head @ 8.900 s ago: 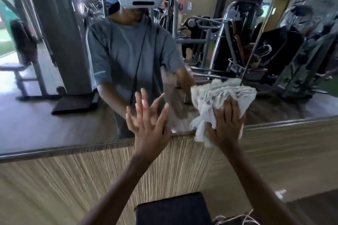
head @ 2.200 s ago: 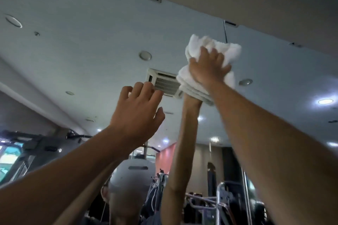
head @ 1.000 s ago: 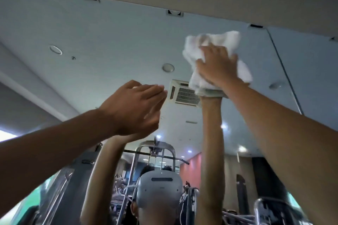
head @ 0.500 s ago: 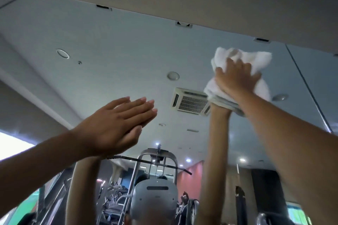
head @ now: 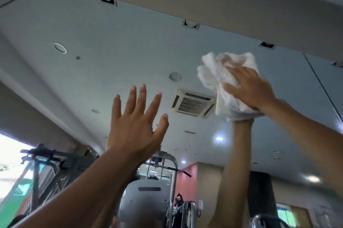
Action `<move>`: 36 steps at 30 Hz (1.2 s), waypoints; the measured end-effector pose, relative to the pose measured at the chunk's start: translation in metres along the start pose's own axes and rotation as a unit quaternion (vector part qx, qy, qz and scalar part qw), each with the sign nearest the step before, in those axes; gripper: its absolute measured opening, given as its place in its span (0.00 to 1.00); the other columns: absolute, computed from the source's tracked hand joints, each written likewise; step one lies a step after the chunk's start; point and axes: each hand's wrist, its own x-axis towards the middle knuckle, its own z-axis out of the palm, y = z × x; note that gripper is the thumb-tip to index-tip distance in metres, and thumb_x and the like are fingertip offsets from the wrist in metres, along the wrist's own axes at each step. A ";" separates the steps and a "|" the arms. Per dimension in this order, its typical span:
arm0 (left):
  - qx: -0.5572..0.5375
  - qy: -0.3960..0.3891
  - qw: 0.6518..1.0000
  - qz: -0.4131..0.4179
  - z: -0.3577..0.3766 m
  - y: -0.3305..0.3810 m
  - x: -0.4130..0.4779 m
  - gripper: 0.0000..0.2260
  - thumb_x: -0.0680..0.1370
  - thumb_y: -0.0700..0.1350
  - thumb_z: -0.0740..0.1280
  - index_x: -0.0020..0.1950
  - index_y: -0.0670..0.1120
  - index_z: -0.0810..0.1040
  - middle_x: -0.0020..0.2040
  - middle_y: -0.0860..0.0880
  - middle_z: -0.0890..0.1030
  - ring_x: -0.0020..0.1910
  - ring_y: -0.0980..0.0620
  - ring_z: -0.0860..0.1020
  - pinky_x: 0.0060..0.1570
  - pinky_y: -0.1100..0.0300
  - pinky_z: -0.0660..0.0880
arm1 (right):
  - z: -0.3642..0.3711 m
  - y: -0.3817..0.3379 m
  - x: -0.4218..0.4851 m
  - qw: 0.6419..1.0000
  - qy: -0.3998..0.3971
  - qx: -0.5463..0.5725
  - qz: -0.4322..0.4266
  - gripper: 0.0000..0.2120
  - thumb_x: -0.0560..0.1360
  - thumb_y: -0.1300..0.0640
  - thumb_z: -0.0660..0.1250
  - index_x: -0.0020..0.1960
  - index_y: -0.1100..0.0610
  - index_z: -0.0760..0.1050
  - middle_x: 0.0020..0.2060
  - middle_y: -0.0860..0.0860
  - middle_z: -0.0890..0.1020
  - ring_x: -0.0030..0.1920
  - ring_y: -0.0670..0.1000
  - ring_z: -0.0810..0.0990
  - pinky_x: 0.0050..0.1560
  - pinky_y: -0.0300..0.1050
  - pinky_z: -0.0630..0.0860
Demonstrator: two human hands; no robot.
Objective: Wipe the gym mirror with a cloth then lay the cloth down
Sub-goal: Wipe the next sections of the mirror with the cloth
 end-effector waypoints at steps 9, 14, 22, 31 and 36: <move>-0.012 0.003 1.000 0.009 0.001 -0.004 0.000 0.32 0.76 0.63 0.33 0.80 0.58 0.36 0.81 0.49 0.35 0.79 0.48 0.33 0.77 0.42 0.34 | 0.022 -0.148 0.038 0.998 0.039 -0.032 0.030 0.28 0.80 0.41 0.51 0.79 0.47 0.57 0.79 0.49 0.59 0.77 0.52 0.58 0.70 0.58 0.56; -0.019 0.008 1.000 0.006 0.000 -0.003 -0.001 0.34 0.75 0.63 0.33 0.82 0.58 0.41 0.83 0.48 0.40 0.81 0.48 0.36 0.76 0.42 0.34 | 0.012 -0.092 -0.017 0.970 -0.001 0.024 -0.242 0.31 0.73 0.39 0.53 0.76 0.42 0.63 0.77 0.45 0.64 0.77 0.47 0.60 0.66 0.53 0.59; -0.028 0.013 1.000 0.003 0.001 -0.002 -0.002 0.33 0.77 0.62 0.37 0.82 0.57 0.43 0.83 0.47 0.41 0.81 0.46 0.38 0.77 0.42 0.35 | 0.015 -0.100 0.025 0.972 0.105 -0.022 0.210 0.27 0.76 0.41 0.59 0.73 0.49 0.66 0.69 0.53 0.71 0.71 0.57 0.65 0.65 0.62 0.61; -0.019 0.025 0.999 0.009 0.000 -0.003 -0.002 0.34 0.76 0.63 0.38 0.82 0.57 0.52 0.83 0.47 0.49 0.82 0.48 0.43 0.78 0.42 0.40 | 0.023 -0.151 0.000 0.985 0.083 0.011 -0.151 0.27 0.74 0.39 0.57 0.70 0.45 0.71 0.66 0.49 0.73 0.68 0.54 0.68 0.59 0.55 0.64; -0.022 0.005 1.000 -0.005 -0.002 -0.001 -0.004 0.34 0.75 0.64 0.35 0.82 0.59 0.45 0.83 0.49 0.42 0.81 0.50 0.37 0.78 0.46 0.35 | 0.010 -0.047 -0.017 0.969 0.011 -0.007 -0.248 0.31 0.73 0.35 0.53 0.75 0.39 0.64 0.76 0.44 0.66 0.76 0.50 0.63 0.69 0.62 0.57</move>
